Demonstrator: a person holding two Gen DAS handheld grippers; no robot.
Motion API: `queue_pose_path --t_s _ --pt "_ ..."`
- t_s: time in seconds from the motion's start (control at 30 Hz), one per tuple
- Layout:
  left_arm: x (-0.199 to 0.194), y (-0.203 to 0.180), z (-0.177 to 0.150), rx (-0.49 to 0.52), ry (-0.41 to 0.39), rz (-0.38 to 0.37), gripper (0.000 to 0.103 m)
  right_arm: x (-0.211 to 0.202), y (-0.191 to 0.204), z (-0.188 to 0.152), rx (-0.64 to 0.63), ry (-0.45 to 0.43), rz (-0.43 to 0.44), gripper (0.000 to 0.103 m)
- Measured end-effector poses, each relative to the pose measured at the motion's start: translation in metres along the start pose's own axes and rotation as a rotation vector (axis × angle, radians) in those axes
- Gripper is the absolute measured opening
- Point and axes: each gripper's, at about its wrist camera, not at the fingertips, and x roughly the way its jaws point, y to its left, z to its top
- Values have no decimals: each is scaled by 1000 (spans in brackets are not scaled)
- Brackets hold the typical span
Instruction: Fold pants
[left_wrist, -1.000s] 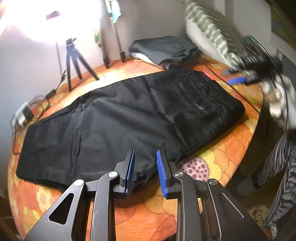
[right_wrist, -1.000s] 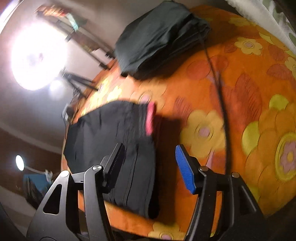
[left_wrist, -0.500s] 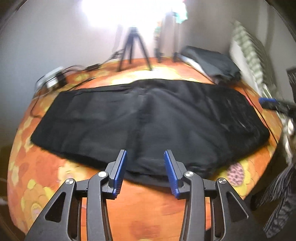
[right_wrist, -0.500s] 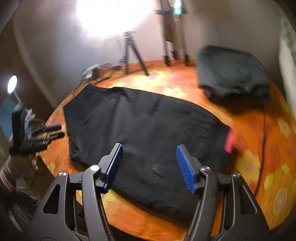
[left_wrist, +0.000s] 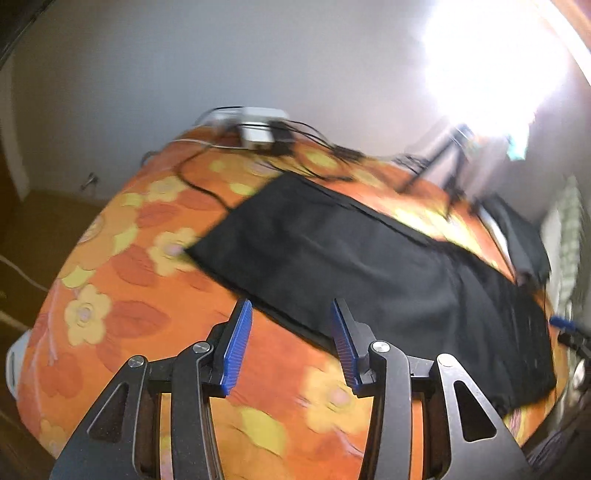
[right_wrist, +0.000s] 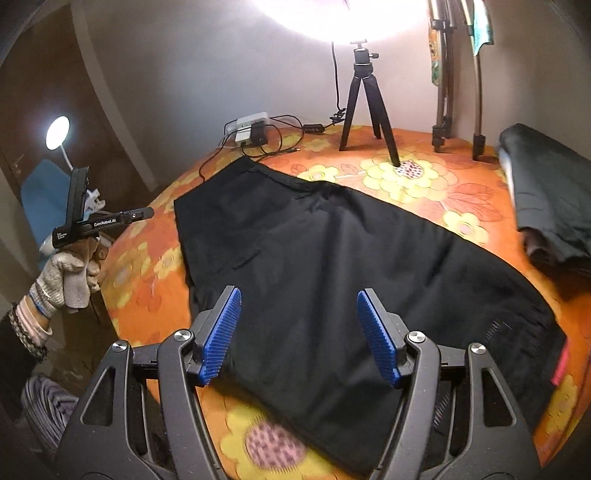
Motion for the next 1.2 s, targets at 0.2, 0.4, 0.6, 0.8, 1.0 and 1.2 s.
queue_pose_path --t_s 0.2,0.4,0.6,0.8,1.0,1.2 --pt "25 55 16 -188 17 -38 43 37 14 23 44 87 97 68" --pt "41 87 27 -321 26 -84 43 69 53 21 -50 162 120 68" --pt "59 97 32 -398 28 -107 43 88 81 23 -73 195 137 68" --pt "75 92 32 -393 49 -72 43 85 93 35 -68 167 150 68" --pt "76 93 34 -384 36 -66 43 95 102 54 -101 171 152 68" --pt "76 89 30 -341 -5 -59 43 116 117 98 -92 156 197 68"
